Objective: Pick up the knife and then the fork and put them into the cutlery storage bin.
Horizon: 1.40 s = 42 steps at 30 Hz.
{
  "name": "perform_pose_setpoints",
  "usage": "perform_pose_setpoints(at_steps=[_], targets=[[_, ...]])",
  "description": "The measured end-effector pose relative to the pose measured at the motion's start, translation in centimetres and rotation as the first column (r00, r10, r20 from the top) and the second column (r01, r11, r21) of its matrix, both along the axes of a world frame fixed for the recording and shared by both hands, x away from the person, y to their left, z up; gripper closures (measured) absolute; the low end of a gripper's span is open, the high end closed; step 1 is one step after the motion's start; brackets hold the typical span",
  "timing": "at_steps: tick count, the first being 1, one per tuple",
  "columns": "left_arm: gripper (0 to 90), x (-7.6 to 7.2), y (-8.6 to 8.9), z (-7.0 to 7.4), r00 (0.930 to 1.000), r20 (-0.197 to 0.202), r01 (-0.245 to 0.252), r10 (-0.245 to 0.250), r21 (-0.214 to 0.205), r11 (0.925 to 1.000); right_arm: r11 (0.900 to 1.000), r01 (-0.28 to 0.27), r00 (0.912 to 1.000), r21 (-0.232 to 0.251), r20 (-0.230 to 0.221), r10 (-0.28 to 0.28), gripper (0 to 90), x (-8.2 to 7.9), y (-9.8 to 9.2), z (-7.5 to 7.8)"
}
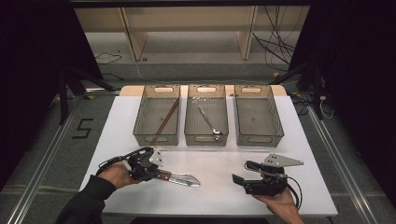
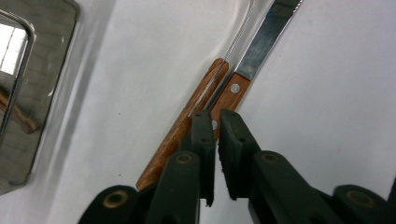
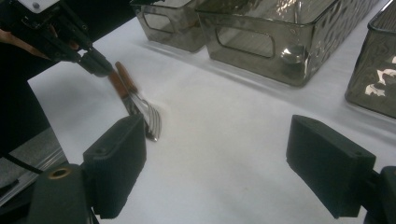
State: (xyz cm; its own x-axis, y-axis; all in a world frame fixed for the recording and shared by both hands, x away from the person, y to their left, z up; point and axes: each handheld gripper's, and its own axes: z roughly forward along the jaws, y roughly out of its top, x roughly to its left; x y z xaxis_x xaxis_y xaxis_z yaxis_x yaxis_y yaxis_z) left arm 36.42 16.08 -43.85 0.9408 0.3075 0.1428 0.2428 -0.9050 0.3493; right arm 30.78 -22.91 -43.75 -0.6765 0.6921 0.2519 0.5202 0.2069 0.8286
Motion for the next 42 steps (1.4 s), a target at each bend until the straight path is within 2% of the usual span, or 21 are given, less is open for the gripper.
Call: perform_pose_setpoints(at_steps=[3,4,5,9,13,19,21,24,30,34,35,36,42], targets=[[87.4,0.0,0.0,0.0,0.9999,0.014,0.004,-0.004,0.001,1.0,1.0,-0.002,1.0,0.0,0.0,0.002,20.7,0.0,0.0,0.0],[88.3,0.0,0.0,0.0,0.9997,0.022,0.005,-0.005,0.016,0.9999,1.0,-0.002,1.0,0.0,0.0,0.002,20.7,0.0,0.0,0.0],[88.5,0.0,0.0,-0.1,0.9997,0.022,0.008,-0.009,0.027,0.9996,1.0,-0.001,1.0,0.001,0.0,0.001,20.8,0.0,0.0,0.0],[88.5,0.1,0.1,-0.5,0.9999,0.011,-0.002,0.002,0.018,0.9998,1.0,-0.003,1.0,0.001,-0.001,0.003,20.8,0.0,0.0,0.0],[89.0,0.2,0.1,-0.9,0.9997,0.016,0.018,-0.019,0.05,0.9986,1.0,-0.005,1.0,0.0,0.0,0.005,20.9,0.0,0.0,0.0],[89.0,0.5,0.1,-1.4,0.9993,0.031,0.018,-0.021,0.064,0.9978,1.0,-0.008,1.0,-0.001,-0.003,0.008,21.0,0.0,0.1,0.0],[89.0,0.6,0.1,-1.6,0.9994,0.028,0.02,-0.022,0.081,0.9965,1.0,-0.009,1.0,-0.001,-0.003,0.009,21.1,0.0,0.1,0.0],[89.1,0.8,0.2,-1.7,0.9996,0.028,0.007,-0.009,0.069,0.9976,0.9999,-0.012,0.9999,0.0,-0.002,0.012,21.3,0.0,0.1,-0.1],[89.1,1.0,0.2,-1.7,0.9993,0.033,0.014,-0.017,0.067,0.9977,0.9999,-0.013,0.9999,0.002,-0.006,0.013,21.3,0.1,0.1,-0.1],[89.0,1.1,0.3,-1.6,0.9997,0.015,0.017,-0.018,0.055,0.9984,0.9999,-0.014,0.9999,0.001,-0.007,0.014,21.4,0.1,0.2,-0.1],[89.0,1.1,0.3,-1.6,0.9996,0.016,0.021,-0.022,0.057,0.9981,0.9999,-0.014,0.9999,0.001,-0.007,0.014,21.5,0.1,0.2,-0.1],[89.0,1.1,0.2,-1.7,0.999,0.035,0.024,-0.026,0.061,0.9979,0.9999,-0.013,0.9999,-0.001,-0.004,0.013,21.5,0.1,0.2,-0.1],[89.1,1.2,0.0,-1.7,0.9981,0.038,0.046,-0.049,0.063,0.997,0.9999,-0.012,0.9999,0.004,-0.008,0.012,21.7,0.1,0.1,-0.1]])
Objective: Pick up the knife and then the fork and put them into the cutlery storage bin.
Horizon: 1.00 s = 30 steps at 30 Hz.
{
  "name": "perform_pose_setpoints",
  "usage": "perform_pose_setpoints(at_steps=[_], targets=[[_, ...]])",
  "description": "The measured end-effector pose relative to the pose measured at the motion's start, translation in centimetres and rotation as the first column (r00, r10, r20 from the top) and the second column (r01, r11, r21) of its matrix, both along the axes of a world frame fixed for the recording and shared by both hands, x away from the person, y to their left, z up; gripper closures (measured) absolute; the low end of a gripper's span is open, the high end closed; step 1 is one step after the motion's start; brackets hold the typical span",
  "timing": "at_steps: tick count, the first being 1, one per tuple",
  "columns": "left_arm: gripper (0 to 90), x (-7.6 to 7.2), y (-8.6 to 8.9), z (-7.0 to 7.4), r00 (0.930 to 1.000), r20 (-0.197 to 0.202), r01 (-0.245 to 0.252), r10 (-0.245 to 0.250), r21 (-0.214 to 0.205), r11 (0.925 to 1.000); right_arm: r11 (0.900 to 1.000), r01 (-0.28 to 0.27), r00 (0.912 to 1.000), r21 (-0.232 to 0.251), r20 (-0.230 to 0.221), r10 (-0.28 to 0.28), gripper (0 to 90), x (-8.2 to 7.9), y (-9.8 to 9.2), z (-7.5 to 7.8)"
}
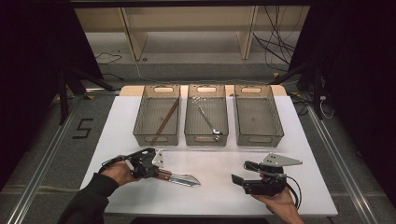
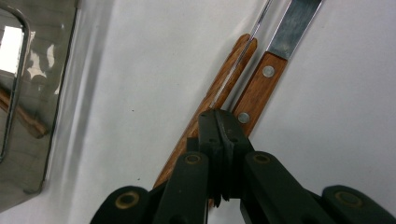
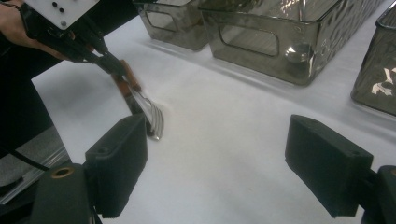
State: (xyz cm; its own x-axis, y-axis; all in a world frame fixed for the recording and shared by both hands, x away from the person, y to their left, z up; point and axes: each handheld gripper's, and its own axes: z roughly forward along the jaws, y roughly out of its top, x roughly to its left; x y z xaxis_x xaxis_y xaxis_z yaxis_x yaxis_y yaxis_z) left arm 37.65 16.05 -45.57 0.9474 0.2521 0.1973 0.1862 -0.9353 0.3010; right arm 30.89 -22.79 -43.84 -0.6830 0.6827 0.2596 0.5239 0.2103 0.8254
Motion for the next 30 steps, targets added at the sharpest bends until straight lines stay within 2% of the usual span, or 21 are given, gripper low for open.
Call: perform_pose_setpoints(at_steps=[10,13,15,19,21,24,25,29,30], targets=[[89.2,0.1,0.0,-0.1,0.9997,0.011,0.02,-0.02,-0.011,0.9997,1.0,-0.002,1.0,-0.003,-0.001,0.002,21.8,0.0,0.1,0.0],[89.2,0.1,-0.3,-0.4,0.9994,0.02,0.029,-0.029,0.001,0.9996,1.0,-0.004,1.0,-0.005,-0.003,0.004,21.9,0.0,0.1,0.0],[89.2,0.1,-0.7,-0.9,0.9993,0.003,0.037,-0.037,0.041,0.9985,1.0,-0.004,1.0,-0.003,-0.003,0.004,21.9,0.0,0.1,0.0],[89.2,0.0,-0.6,-0.8,0.9994,0.007,0.034,-0.034,0.022,0.9992,1.0,0.0,1.0,0.001,-0.001,0.0,22.1,0.0,0.0,0.0],[89.1,0.1,-0.7,-0.9,0.9994,-0.003,0.035,-0.035,0.037,0.9987,1.0,0.001,1.0,-0.001,-0.002,-0.001,22.1,0.1,-0.1,0.0],[89.1,0.0,-0.7,-0.6,0.9991,-0.027,0.034,-0.033,0.034,0.9989,1.0,0.0,1.0,-0.004,0.0,0.0,22.1,0.1,0.0,0.0],[89.1,0.0,-0.6,-0.5,0.9992,-0.023,0.032,-0.032,0.036,0.9988,1.0,0.001,1.0,-0.003,0.002,-0.001,22.2,0.0,-0.1,0.0],[88.3,0.0,-0.3,0.0,0.9999,-0.01,0.005,-0.005,0.0,1.0,1.0,0.002,1.0,-0.005,-0.001,-0.002,22.2,0.1,-0.1,0.0],[85.5,0.0,-0.2,0.1,0.9999,-0.012,0.002,-0.002,-0.004,1.0,1.0,0.002,1.0,-0.006,0.001,-0.002,22.2,0.0,0.0,0.0]])
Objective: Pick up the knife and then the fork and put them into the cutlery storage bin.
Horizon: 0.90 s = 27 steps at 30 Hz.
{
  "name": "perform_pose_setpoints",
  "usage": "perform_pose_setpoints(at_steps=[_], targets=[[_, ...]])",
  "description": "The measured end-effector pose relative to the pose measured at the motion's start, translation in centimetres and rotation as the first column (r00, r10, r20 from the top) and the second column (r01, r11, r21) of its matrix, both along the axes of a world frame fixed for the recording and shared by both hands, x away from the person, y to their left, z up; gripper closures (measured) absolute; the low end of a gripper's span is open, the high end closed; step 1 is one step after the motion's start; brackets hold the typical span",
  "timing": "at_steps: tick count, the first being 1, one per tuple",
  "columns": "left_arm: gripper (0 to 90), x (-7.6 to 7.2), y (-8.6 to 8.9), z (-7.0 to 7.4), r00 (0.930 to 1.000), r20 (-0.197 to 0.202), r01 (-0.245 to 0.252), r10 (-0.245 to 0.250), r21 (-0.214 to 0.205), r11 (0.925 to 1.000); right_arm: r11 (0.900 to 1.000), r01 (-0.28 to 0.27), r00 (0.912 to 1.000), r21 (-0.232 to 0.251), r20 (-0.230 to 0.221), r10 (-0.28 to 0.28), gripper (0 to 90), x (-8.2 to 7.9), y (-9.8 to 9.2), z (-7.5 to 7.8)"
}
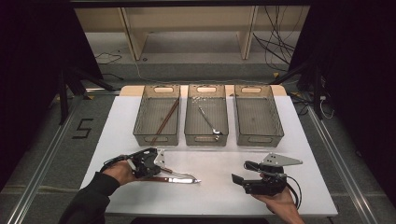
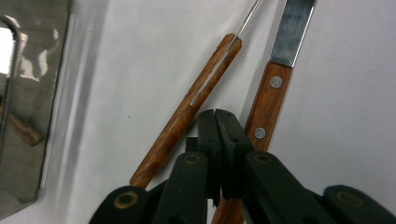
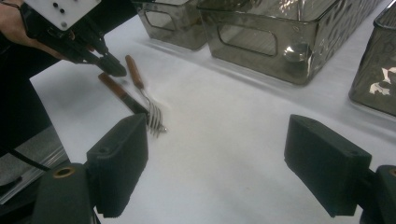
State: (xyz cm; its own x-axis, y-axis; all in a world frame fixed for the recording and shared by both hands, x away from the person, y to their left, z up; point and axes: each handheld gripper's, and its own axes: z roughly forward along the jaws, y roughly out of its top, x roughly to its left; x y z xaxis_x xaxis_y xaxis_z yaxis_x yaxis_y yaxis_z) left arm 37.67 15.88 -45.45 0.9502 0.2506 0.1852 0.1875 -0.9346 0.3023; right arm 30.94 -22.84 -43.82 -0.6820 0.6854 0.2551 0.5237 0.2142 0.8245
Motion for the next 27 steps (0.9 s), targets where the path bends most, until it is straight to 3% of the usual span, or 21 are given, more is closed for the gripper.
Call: perform_pose_setpoints(at_steps=[2,6,9,13,19,27], targets=[[78.5,-0.1,0.1,0.3,0.9999,0.001,-0.012,0.012,-0.014,0.9998,1.0,0.0,1.0,0.003,0.0,0.0,22.2,0.0,0.0,0.0],[60.4,-0.4,0.2,1.3,0.9978,-0.047,-0.049,0.046,-0.061,0.9969,1.0,0.002,1.0,0.002,0.001,-0.002,22.2,0.0,-0.1,0.1],[47.7,-0.7,0.1,1.6,0.9952,-0.087,-0.047,0.046,-0.013,0.9988,1.0,0.0,1.0,0.003,0.002,0.0,22.2,0.0,-0.1,0.1],[38.5,-0.8,-0.2,0.9,0.9925,-0.113,-0.047,0.047,0.005,0.9989,1.0,0.001,1.0,0.003,0.0,-0.001,22.2,0.0,-0.1,0.0],[42.5,-0.6,-0.6,-0.1,0.992,-0.125,-0.017,0.022,0.044,0.9989,1.0,-0.002,1.0,0.003,-0.002,0.002,22.2,0.0,0.0,0.0],[56.7,-0.2,-0.8,-0.6,0.9875,-0.157,0.015,-0.005,0.059,0.9982,1.0,-0.009,0.9999,0.001,-0.006,0.009,22.2,0.0,0.1,0.0]])
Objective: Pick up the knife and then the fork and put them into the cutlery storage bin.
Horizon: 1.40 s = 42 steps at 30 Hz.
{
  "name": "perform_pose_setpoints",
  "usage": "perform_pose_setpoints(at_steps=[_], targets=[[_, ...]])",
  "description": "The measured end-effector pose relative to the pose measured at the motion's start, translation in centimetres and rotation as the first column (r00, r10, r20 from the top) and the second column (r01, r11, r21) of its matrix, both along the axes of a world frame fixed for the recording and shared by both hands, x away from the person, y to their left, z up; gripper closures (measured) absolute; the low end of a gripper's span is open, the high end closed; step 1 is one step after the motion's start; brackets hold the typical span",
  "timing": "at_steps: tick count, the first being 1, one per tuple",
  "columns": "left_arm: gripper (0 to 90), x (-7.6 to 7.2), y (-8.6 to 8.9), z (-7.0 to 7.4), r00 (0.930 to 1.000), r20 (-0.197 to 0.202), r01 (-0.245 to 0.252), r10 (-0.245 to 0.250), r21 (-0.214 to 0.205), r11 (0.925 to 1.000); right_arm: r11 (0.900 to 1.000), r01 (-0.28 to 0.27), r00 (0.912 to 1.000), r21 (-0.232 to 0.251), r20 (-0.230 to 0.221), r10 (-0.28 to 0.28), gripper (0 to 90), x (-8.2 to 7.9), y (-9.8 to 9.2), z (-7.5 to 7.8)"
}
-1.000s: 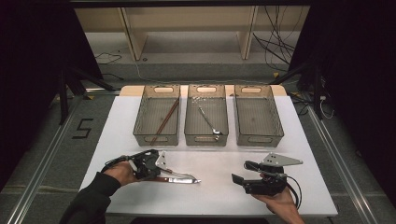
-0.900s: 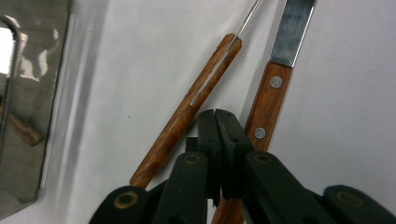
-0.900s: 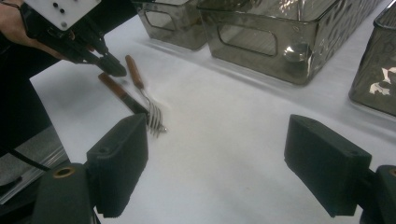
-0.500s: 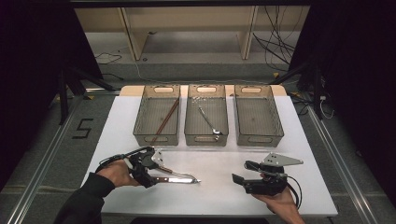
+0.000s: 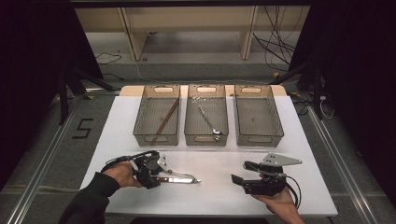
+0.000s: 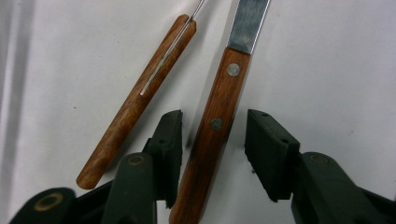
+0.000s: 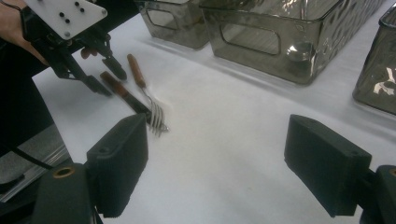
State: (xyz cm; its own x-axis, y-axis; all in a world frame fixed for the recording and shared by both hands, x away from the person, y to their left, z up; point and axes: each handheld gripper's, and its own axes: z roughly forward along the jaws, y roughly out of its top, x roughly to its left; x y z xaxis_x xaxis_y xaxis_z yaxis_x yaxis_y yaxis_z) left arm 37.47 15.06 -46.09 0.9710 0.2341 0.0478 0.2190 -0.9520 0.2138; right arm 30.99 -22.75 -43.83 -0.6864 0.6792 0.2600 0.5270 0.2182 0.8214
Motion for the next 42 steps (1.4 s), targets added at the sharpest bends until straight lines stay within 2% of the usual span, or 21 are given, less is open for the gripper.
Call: perform_pose_setpoints(at_steps=[5,11,17,20,28,30,35,42], targets=[[65.9,0.2,0.0,0.0,0.9994,-0.034,0.011,-0.011,-0.005,0.9999,1.0,0.0,1.0,0.0,-0.001,0.0,22.2,0.0,0.0,0.0],[73.6,-0.2,-0.2,0.1,0.9983,-0.03,0.051,-0.051,0.013,0.9986,1.0,0.001,1.0,0.002,0.002,-0.001,22.2,0.0,0.0,0.1],[75.5,-0.4,-0.3,0.1,0.9959,-0.033,0.084,-0.084,0.019,0.9962,1.0,0.001,1.0,0.002,0.0,-0.001,22.2,0.0,-0.1,0.1],[75.8,-0.6,-0.2,0.2,0.9935,-0.044,0.107,-0.105,0.036,0.9936,1.0,0.001,1.0,0.002,0.002,-0.001,22.2,0.0,-0.1,0.1],[75.9,-1.1,0.2,0.5,0.9946,-0.048,0.094,-0.092,0.029,0.9952,1.0,0.001,1.0,0.001,0.001,-0.001,22.2,-0.1,-0.1,0.1],[75.9,-1.2,0.4,0.7,0.9938,-0.051,0.101,-0.099,0.04,0.994,1.0,0.001,1.0,0.001,0.002,-0.001,22.2,-0.1,-0.1,0.1],[75.9,-2.0,1.0,0.9,0.9942,-0.049,0.098,-0.096,0.044,0.9942,1.0,0.004,1.0,0.001,0.005,-0.004,22.3,-0.1,-0.1,0.2],[76.0,-3.2,2.4,1.4,0.9961,-0.047,0.076,-0.075,0.027,0.9967,1.0,0.002,1.0,0.001,0.006,-0.002,22.2,-0.1,-0.1,0.2]])
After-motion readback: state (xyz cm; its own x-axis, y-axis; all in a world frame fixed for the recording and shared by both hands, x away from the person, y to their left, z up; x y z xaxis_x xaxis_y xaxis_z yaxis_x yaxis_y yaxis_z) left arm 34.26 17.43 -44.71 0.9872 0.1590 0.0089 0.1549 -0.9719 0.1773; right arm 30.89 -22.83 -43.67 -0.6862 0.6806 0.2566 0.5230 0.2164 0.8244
